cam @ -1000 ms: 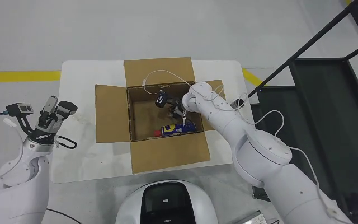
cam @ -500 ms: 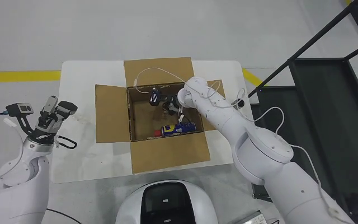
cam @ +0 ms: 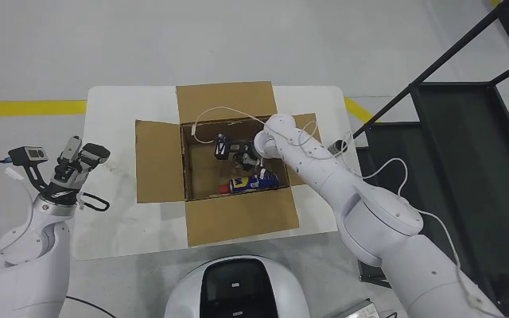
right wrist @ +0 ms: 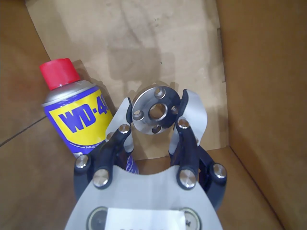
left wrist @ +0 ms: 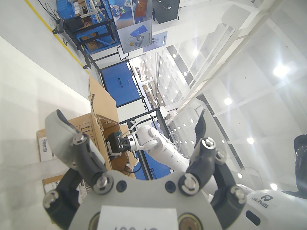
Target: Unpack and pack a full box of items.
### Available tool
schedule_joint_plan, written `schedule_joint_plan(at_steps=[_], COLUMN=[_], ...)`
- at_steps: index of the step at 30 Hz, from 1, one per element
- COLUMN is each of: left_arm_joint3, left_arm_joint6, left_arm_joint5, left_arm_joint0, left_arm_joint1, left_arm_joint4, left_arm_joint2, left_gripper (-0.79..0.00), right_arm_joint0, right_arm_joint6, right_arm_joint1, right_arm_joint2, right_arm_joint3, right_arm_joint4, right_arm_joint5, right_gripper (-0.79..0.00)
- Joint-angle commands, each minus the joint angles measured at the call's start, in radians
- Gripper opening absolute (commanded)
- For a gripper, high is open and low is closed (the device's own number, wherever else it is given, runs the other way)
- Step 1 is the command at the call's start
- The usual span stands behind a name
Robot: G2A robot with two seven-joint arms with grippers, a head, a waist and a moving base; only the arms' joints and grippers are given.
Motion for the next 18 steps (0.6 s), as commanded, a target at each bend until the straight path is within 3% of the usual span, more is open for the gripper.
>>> schedule_joint_plan(at_steps=[1, 10, 18], left_arm_joint3=[0.000, 0.000, 0.000], left_arm_joint6=[0.000, 0.000, 0.000], left_arm_joint5=[0.000, 0.000, 0.000], left_arm_joint0=[0.000, 0.000, 0.000], left_arm_joint1=[0.000, 0.000, 0.000], left_arm_joint4=[0.000, 0.000, 0.000], left_arm_joint2=[0.000, 0.000, 0.000], left_gripper=[0.000, 0.000, 0.000], right_arm_joint0=[-0.008, -0.038, -0.079], right_arm_joint6=[0.009, -0.007, -0.054], right_arm_joint1=[0.005, 0.045, 0.111], right_arm_joint2=[0.007, 0.060, 0.154], right_arm_joint3=[-0.015, -0.093, -0.247], right_arm_joint4=[0.002, 0.021, 0.051], right_arm_joint5=[0.008, -0.048, -0.152], right_gripper=[-0.785, -0.785, -0.785])
